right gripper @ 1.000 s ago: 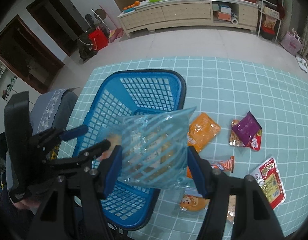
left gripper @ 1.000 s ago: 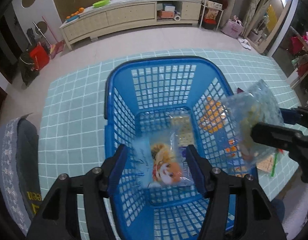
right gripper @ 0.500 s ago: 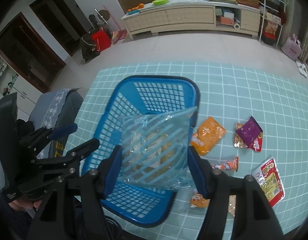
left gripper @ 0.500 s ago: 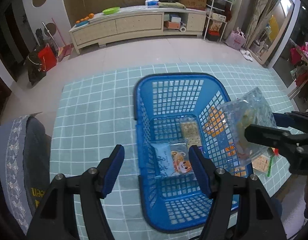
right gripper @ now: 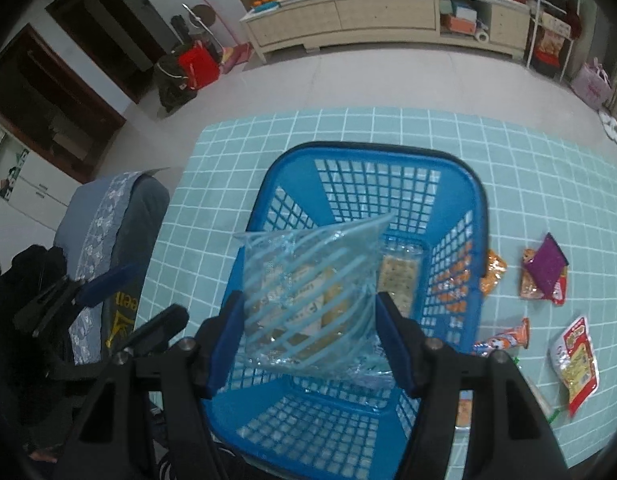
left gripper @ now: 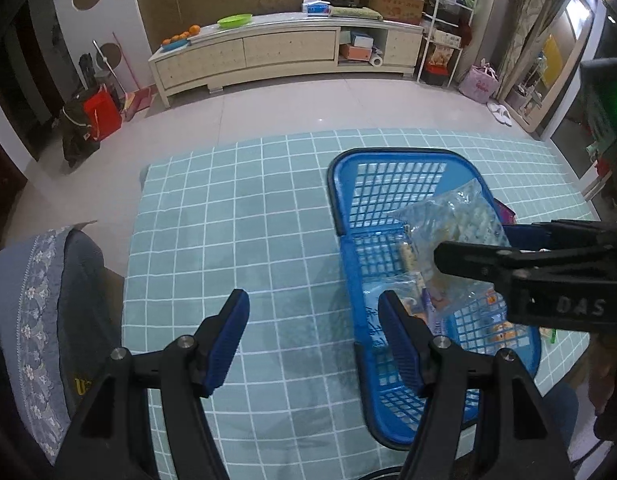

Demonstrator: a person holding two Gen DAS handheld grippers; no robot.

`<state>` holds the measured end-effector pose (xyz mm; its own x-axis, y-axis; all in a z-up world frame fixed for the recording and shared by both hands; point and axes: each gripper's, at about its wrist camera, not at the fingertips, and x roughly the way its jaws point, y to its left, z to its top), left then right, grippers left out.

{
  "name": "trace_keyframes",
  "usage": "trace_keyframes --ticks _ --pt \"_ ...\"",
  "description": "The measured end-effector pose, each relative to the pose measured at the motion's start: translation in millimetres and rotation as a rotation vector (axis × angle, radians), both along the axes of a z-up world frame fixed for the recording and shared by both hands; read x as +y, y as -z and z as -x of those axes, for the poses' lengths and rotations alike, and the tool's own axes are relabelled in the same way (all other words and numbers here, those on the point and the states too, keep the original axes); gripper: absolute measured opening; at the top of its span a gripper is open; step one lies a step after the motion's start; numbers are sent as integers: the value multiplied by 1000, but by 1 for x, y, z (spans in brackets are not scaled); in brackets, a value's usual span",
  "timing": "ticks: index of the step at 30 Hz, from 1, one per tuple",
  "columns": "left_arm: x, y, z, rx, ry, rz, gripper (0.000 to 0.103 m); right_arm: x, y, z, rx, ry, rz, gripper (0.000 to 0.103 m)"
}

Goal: Organize snacks
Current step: 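Lower the clear striped bag into the basket and open the right tool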

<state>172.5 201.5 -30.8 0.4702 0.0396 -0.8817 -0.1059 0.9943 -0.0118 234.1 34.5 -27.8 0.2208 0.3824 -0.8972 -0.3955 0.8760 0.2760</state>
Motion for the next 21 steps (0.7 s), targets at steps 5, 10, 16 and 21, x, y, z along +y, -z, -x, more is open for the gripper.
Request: trace_keyframes --ticks 5,10,16,21 --pt "11 13 -13 8 -2 26 65 15 25 -17 33 20 39 69" --pt "20 25 -28 15 -10 42 65 20 45 -30 51 28 61 69" --pt "27 37 -38 22 -29 63 65 25 55 -39 56 29 92 70" --pt "29 38 -32 26 -42 81 65 25 54 -39 60 18 87 77"
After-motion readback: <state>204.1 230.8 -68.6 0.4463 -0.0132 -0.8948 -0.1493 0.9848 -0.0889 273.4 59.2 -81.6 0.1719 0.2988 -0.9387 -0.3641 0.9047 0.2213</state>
